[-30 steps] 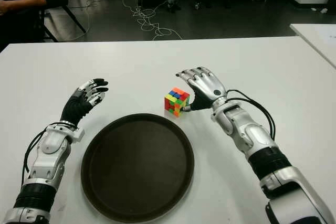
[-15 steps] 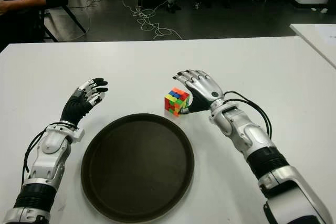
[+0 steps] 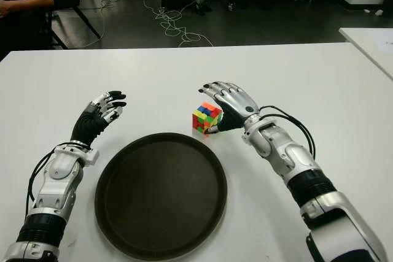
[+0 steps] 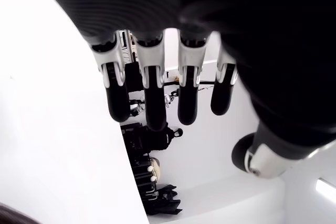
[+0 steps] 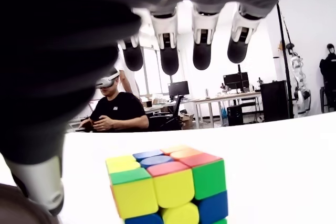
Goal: Pick up the Rubik's Cube and put it in the plate
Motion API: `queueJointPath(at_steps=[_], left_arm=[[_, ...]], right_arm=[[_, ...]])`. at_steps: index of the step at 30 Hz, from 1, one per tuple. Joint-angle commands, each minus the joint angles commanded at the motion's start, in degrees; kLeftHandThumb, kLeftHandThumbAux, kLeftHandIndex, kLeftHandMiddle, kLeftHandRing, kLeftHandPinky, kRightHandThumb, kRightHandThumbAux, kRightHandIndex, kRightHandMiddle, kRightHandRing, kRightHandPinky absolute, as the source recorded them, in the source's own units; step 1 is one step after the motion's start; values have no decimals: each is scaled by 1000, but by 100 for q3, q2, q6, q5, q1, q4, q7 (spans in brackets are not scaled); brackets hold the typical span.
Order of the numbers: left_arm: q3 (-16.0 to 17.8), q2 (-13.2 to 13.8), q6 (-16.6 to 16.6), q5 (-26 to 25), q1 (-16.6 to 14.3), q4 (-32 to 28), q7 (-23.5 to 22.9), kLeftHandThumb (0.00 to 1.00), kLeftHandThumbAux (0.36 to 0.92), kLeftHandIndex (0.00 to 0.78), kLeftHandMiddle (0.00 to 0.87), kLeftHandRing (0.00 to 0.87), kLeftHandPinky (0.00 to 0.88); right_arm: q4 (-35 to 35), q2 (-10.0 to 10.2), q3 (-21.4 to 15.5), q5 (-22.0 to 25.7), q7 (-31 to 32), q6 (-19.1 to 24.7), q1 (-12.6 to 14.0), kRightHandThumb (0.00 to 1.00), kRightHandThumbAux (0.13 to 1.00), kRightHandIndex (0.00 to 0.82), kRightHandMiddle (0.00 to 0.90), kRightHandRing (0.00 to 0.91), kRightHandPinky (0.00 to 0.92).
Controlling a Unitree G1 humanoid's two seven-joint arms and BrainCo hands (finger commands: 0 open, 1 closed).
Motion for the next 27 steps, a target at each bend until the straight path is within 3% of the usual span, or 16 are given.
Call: queueJointPath(at_steps=[5, 27], left_arm=[[-11, 1, -6, 5, 5, -12, -8, 230, 593, 208, 227, 229, 252], [5, -36, -211, 31, -12, 150, 90, 248, 590, 221, 234, 214, 173]], right_arm=[[95, 102, -22, 87, -71, -33, 28, 0, 682, 0, 0, 0, 22], [593, 362, 39, 240, -319, -289, -10, 0, 686, 0, 9, 16, 51]])
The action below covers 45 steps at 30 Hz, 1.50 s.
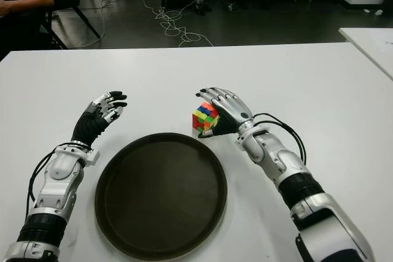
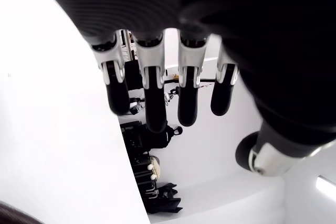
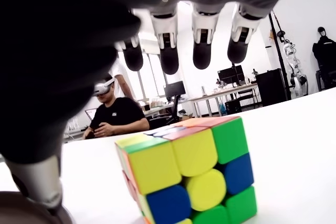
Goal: Pick up the Rubik's Cube and put it in the plate
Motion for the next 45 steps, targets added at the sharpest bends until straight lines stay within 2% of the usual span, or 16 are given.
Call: queueJointPath(at_steps=[8, 12, 27, 34, 40, 45], left_arm=[[-15, 4, -47, 13, -22, 66, 0, 245, 612, 205, 230, 214, 187], [-18, -4, -54, 3, -25, 73, -10, 250, 601, 201, 229, 216, 186], [-6, -49, -95, -7, -18, 35, 46, 272, 625, 242, 236, 212, 157], [-1, -49, -119, -10, -22, 47, 84, 285, 626, 254, 240, 217, 174], [-12, -22, -128, 16, -36, 65, 93, 258, 614, 242, 242, 220, 181], [-21, 9, -139, 43, -54, 104, 82, 245, 608, 243, 235, 221, 192]], right_arm=[[207, 67, 0, 14, -14, -57, -44, 0, 682, 0, 17, 26, 56], [361, 112, -2, 37, -8, -68, -83, 0, 690, 0, 32, 40, 59], [982, 276, -61, 338, 59, -232, -264, 0, 683, 21, 61, 85, 106], [1205, 332, -64, 434, -57, -332, -321, 0, 673, 27, 66, 90, 99], [1336, 360, -56, 446, -129, -385, -370, 0, 680, 40, 75, 105, 125], [1390, 366, -54, 444, -160, -389, -404, 0, 676, 48, 76, 100, 107]])
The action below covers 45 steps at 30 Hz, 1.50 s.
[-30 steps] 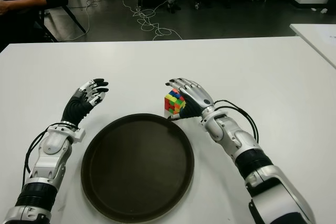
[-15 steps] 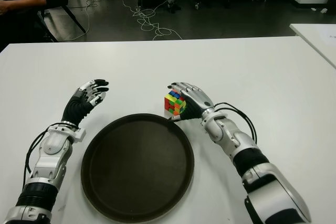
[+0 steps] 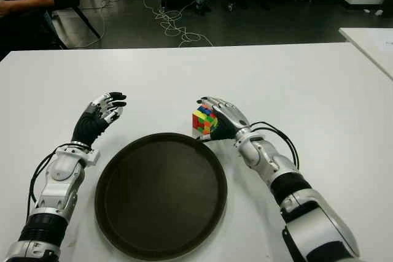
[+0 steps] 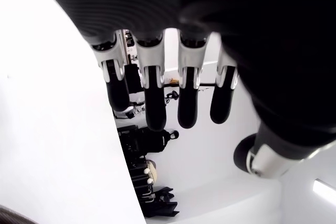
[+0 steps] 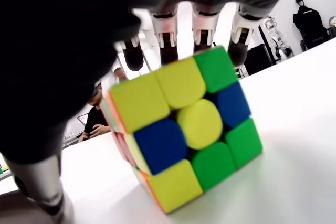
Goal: Pick up the Rubik's Cube and put it in the plate
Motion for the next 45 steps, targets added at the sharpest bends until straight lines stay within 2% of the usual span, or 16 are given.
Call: queueJointPath(at_steps=[7, 15, 19, 26, 34, 37, 45], left_arm=[[10, 7, -6, -2, -20, 36, -7, 252, 585, 245, 229, 221, 187], [22, -14, -9, -66, -19, 13, -46, 257, 574, 250, 237, 218, 168], [28, -20, -25, -65, -18, 28, -25, 271, 587, 267, 238, 219, 172], [50, -35, -105, -79, -50, 132, -9, 283, 610, 243, 245, 230, 185], [40, -3, -178, -31, -90, 242, 2, 259, 585, 228, 236, 222, 183], [34, 9, -181, -19, -98, 258, -6, 249, 576, 232, 231, 217, 188], [19, 36, -249, 8, -119, 317, -20, 268, 579, 238, 235, 217, 171]], right_arm=[[363, 42, -70, 102, -141, -66, -117, 0, 655, 61, 89, 112, 110], [470, 135, -243, 412, -152, -184, -144, 0, 646, 87, 113, 131, 132], [493, 166, -272, 480, -92, -75, -163, 0, 647, 96, 115, 125, 110], [440, 225, -348, 635, 41, 147, -152, 0, 674, 95, 111, 119, 100], [341, 240, -360, 652, 107, 349, -144, 0, 683, 100, 115, 120, 93], [317, 239, -367, 651, 118, 358, -138, 0, 676, 103, 121, 128, 116], [252, 256, -407, 652, 162, 479, -129, 0, 674, 109, 120, 124, 110]])
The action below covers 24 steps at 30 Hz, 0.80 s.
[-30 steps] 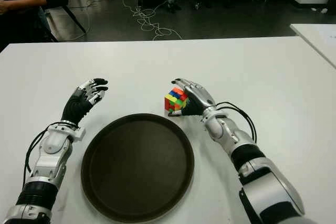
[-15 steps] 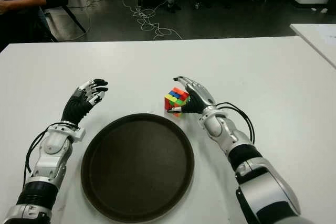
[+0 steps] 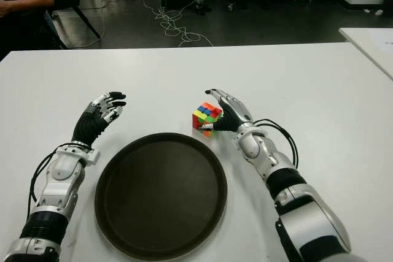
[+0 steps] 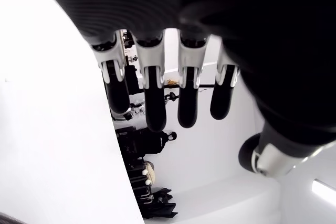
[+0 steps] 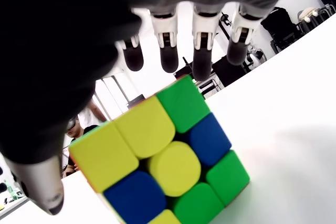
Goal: Pick up the Rubik's Cube and put it in the plate
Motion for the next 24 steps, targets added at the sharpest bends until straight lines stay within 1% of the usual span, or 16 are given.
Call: queueJointPath(at_steps=[6, 14, 19, 24], left_arm=[[5, 4, -59, 5, -30, 68, 5, 260, 569, 225, 238, 230, 193], [9, -19, -146, -6, -27, 92, 10, 257, 581, 220, 235, 234, 203], [13, -26, -148, -29, -9, 71, -5, 265, 584, 232, 241, 226, 186], [12, -24, -137, -25, -7, 68, 0, 264, 592, 232, 243, 229, 192]], right_arm=[[10, 25, -32, 25, -27, 28, 7, 0, 687, 118, 125, 122, 88], [-87, 58, -54, 87, 10, 118, 47, 0, 693, 115, 125, 130, 99], [-180, 86, -33, 103, 33, 141, 102, 0, 683, 113, 132, 143, 125], [-173, 89, -4, 84, -12, 4, 123, 0, 692, 114, 136, 156, 153]])
